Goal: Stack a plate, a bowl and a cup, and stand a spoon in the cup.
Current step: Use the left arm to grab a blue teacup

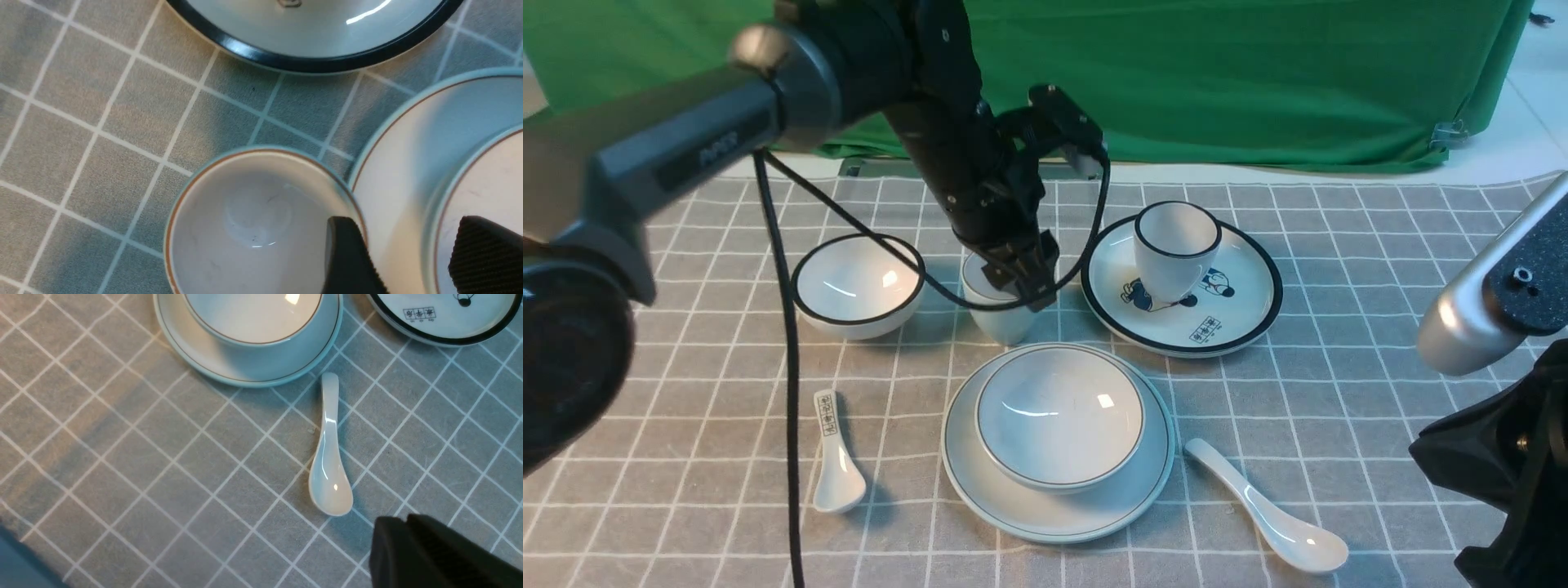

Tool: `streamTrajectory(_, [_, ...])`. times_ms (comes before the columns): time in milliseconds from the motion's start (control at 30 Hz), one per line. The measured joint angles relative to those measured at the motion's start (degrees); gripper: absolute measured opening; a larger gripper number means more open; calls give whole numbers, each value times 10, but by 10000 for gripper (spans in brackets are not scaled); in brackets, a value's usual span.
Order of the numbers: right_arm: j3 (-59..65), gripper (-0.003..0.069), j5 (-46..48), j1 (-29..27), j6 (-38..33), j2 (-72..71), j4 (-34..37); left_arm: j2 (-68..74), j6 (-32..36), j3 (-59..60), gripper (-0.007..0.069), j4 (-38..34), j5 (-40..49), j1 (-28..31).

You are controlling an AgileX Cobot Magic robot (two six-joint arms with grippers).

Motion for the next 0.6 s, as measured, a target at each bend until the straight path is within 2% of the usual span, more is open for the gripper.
streamTrajectory(267, [0,70,0,0,0,0,0,31,-2,0,321,11,-19,0])
streamTrajectory(367, [0,70,0,0,1,0,0,33,-2,0,261,17,-21,0])
streamTrajectory(433, [0,70,0,0,1,0,-1,33,-2,0,134,20,-19,0])
streamTrajectory(467, [0,70,0,0,1,0,-1,33,-2,0,93,20,-18,0])
streamTrajectory(533, [0,70,0,0,1,0,-5,31,-3,0,44,23,-14,0])
streamTrajectory(600, [0,70,1,0,1,0,-12,22,-13,0,36,25,-7,0])
